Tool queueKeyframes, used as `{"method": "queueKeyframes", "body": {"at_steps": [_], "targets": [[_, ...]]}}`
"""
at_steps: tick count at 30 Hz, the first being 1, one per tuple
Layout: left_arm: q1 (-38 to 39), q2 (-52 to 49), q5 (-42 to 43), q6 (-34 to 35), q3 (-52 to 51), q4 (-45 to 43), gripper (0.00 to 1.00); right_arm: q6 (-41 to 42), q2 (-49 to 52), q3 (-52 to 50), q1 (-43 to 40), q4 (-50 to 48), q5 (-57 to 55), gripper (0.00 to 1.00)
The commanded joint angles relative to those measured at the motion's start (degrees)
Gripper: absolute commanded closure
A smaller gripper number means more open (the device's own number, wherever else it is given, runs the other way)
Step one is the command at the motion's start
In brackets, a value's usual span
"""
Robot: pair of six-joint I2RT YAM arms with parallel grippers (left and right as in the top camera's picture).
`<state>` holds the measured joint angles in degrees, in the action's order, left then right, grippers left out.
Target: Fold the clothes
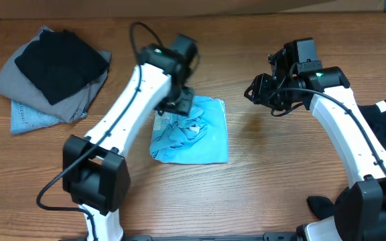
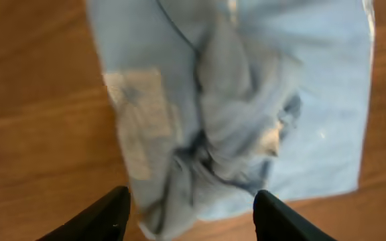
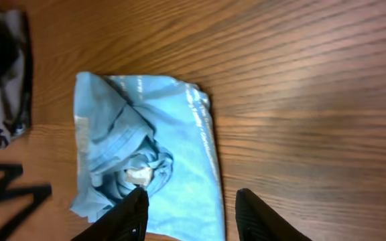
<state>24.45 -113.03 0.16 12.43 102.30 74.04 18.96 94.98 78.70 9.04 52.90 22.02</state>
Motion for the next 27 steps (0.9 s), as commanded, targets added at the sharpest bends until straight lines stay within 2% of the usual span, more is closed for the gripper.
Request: {"method": "queueKeyframes", "body": {"at_steps": [1,6,13,15,20,23,27], "targets": [[-0.15,0.83,2.58,-4.48,-2.99,-3.45,0.39,-1.40,-1.20,-0.74,0.00,-0.96,1.68,0.54],[-0.07,0.83,4.50,-4.72,-11.37,-12.44,0.34,-1.42,-1.20,-0.74,0.00,-0.81,1.66,0.54],[0.00,0.83,10.67,-5.18,-14.19,-15.93,0.36,-1.42,-1.20,-0.74,0.00,-0.83,1.64,0.54],[0.00,0.83,12.04,-5.46,-14.19,-17.09,0.42,-1.44,-1.20,-0.74,0.00,-0.92,1.64,0.54],[1.33,0.83,13.29,-6.21,-14.53,-18.64,0.71,-1.44,-1.20,-0.74,0.00,-0.52,1.64,0.54],[2.67,0.83,12.85,-6.29,-14.56,-19.08,0.72,-1.46,-1.20,-0.74,0.00,-0.15,1.62,0.55],[3.91,0.83,13.90,-6.23,-14.49,-19.50,0.92,-1.46,-1.20,-0.74,0.00,-0.11,1.03,0.55]]}}
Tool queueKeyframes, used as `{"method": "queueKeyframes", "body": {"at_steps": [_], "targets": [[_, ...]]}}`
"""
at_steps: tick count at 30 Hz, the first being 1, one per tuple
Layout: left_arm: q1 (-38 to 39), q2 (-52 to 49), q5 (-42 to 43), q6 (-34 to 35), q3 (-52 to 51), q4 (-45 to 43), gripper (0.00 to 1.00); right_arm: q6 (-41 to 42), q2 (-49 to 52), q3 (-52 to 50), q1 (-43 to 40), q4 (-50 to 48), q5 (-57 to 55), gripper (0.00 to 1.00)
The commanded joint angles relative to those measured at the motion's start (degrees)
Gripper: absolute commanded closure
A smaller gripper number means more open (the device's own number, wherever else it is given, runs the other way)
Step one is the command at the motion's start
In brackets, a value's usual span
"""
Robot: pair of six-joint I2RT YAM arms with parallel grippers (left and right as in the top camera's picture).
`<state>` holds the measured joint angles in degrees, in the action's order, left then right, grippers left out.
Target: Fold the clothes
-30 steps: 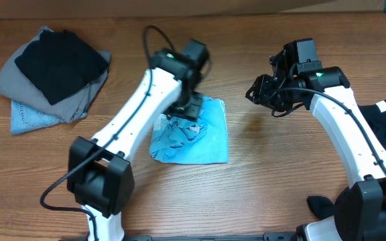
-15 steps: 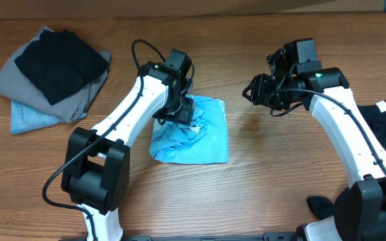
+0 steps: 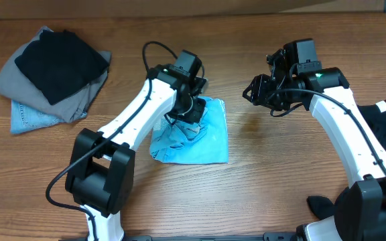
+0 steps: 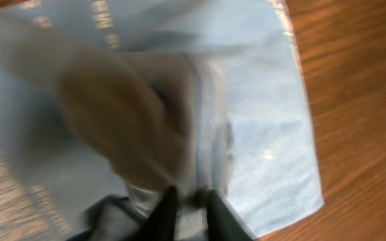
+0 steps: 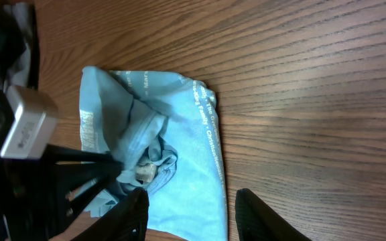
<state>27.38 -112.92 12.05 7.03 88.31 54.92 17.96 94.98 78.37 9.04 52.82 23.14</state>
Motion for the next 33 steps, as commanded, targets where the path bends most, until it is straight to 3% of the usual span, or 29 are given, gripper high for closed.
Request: {"method": "queueKeyframes", "body": {"at_steps": [1,6,12,15,23,33], "targets": [[1.29,0.72,3.37,-0.81,-0.42,-0.90,0.95,-0.46,-1.20,-0.42,0.00,-0.02,-0.24,0.55],[2.99,0.72,10.86,-0.57,-0.42,-6.67,0.96,-0.37,-1.20,-0.42,0.00,0.00,-1.64,0.56],[4.44,0.87,9.53,-0.55,-0.20,-8.96,0.96,-0.02,-1.20,-0.42,0.00,0.26,-1.64,0.55],[4.00,0.90,5.25,-0.59,0.57,-4.24,0.78,-0.24,-1.20,-0.42,0.00,1.05,-1.66,0.55],[0.37,1.29,-0.68,-1.53,4.20,2.12,0.49,-0.22,-1.20,-0.42,0.00,0.83,-1.64,0.50],[-0.26,-0.24,-3.82,-2.36,-0.83,-0.74,0.43,-0.24,-1.20,-0.42,0.00,0.85,-1.64,0.50]]}}
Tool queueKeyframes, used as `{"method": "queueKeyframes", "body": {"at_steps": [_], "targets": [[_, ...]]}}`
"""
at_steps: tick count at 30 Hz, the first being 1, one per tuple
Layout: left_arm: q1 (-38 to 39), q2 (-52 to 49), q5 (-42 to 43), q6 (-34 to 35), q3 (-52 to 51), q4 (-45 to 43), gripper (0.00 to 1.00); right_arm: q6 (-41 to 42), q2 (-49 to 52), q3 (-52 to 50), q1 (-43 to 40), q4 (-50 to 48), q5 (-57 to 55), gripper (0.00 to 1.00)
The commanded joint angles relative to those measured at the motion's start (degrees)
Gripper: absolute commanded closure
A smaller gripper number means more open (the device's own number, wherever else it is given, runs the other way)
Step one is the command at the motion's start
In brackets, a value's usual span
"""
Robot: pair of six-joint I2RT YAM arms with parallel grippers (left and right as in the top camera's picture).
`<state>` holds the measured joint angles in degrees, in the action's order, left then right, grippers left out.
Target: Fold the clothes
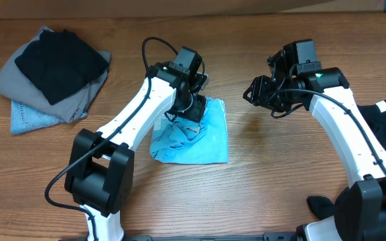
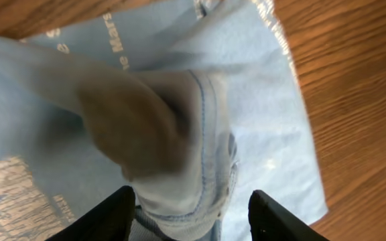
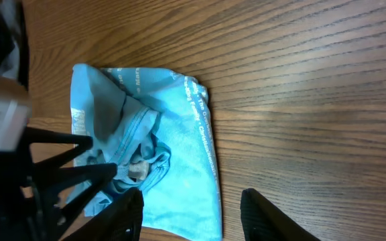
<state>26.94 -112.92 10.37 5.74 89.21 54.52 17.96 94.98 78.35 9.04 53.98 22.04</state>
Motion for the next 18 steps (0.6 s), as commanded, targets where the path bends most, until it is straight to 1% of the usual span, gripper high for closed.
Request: {"method": "queueKeyframes", "body": {"at_steps": [1,3,7,10,11,18], "targets": [[0.17,-0.24,-2.27,-1.05,-2.34,-0.92,0.43,-0.24,-1.20,-0.39,0.00,-0.31,-0.55,0.50],[0.17,-0.24,-1.88,-1.03,-2.82,-1.79,0.44,-0.22,-1.20,-0.39,0.00,-0.31,-0.55,0.50],[0.79,-0.24,0.79,-1.03,-2.82,-4.13,0.60,-0.22,-1.20,-0.39,0.00,-0.31,-0.55,0.50],[1.81,-0.24,3.10,-1.05,-2.82,-5.88,0.85,-0.22,-1.20,-0.39,0.00,-0.31,-0.55,0.50],[2.34,-0.24,3.76,-1.05,-2.82,-6.45,0.96,-0.22,-1.20,-0.39,0.00,-0.28,-0.52,0.50],[6.99,-0.22,6.47,-0.24,-2.80,-12.83,0.96,-0.24,-1.20,-0.39,0.00,-0.31,-0.57,0.50]]}}
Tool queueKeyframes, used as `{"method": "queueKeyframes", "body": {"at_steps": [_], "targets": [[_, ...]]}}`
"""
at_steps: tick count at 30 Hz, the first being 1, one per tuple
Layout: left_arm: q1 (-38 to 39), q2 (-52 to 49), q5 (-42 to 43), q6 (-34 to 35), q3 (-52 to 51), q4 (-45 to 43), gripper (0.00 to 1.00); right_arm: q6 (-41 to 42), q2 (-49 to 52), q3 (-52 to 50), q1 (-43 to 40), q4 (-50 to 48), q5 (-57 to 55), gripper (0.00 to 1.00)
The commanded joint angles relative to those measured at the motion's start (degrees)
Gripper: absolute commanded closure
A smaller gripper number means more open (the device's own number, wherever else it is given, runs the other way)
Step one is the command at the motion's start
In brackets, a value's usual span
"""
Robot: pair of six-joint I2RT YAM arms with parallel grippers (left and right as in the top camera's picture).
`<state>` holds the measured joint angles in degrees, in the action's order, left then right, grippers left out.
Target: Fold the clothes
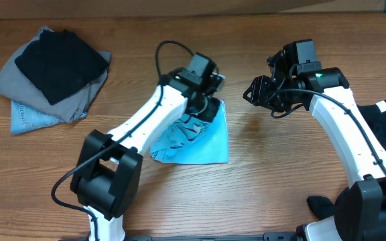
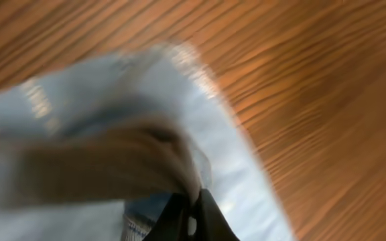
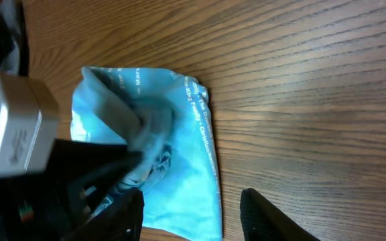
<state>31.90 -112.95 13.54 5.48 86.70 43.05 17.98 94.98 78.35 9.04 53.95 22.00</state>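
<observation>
A light blue shirt lies crumpled on the wooden table near the middle. My left gripper sits over its upper right part, shut on a bunched fold of the shirt, with the fingers pinched together. The shirt also shows in the right wrist view, partly covered by the left arm. My right gripper hovers open to the right of the shirt, above bare wood, holding nothing.
A pile of folded clothes, black on grey on denim, lies at the far left. A black garment sits at the right edge. Bare table lies between the shirt and the right arm.
My left gripper was open over the crumpled middle of the shirt; now it is shut on a fold and sits further right, with cloth pulled up toward it. The right arm has not moved.
My left gripper stood open above the shirt's top left. Then it was shut on cloth near the middle, then open again at the same spot. Now it is shut on a fold toward the upper right edge. The right gripper stayed open throughout.
</observation>
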Motion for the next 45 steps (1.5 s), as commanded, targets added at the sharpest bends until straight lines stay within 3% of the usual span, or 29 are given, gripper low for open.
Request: {"method": "queueKeyframes", "body": {"at_steps": [1,2,3,5,6,8,13,18,21,33,41,45], "targets": [[2.49,-0.20,3.48,0.39,-0.28,-1.75,0.96,-0.26,-1.20,-0.39,0.00,-0.28,-0.50,0.50],[3.06,-0.20,3.48,0.87,-0.28,-2.05,0.96,-0.26,-1.20,-0.39,0.00,-0.28,-0.50,0.50],[3.52,-0.20,3.45,0.98,-0.28,-2.19,0.88,-0.26,-1.20,-0.39,0.00,-0.26,-0.50,0.50],[4.02,-0.20,2.99,0.98,-0.28,-2.23,0.59,-0.26,-1.20,-0.39,0.00,-0.26,-0.50,0.50],[4.13,-0.20,2.69,0.96,-0.28,-2.23,0.50,-0.26,-1.20,-0.39,0.00,-0.26,-0.50,0.50],[4.13,-0.20,2.14,0.96,-0.28,-2.19,0.45,-0.26,-1.20,-0.39,0.00,-0.26,-0.50,0.50],[2.27,-0.17,0.20,0.66,3.10,3.98,0.52,-0.26,-1.20,-0.39,0.00,0.15,-0.50,0.50],[-1.99,-0.17,-12.48,-0.37,10.93,20.48,0.51,-0.48,-1.20,-0.39,0.00,0.85,-0.52,0.50],[-5.05,-0.20,-15.98,-1.01,11.21,25.38,0.51,-0.46,-1.20,-0.39,0.00,0.61,-0.52,0.50],[-9.90,-0.20,4.68,-7.58,1.44,17.38,0.51,-0.44,-1.20,-0.39,0.00,0.15,-0.52,0.49],[-7.93,-0.20,5.35,-7.89,1.40,17.92,0.53,-0.46,-1.20,-0.39,0.00,0.17,-0.52,0.49],[-7.39,-0.20,1.25,-7.82,0.68,19.17,0.50,-0.46,-1.20,-0.39,0.00,0.17,-0.52,0.49]]}}
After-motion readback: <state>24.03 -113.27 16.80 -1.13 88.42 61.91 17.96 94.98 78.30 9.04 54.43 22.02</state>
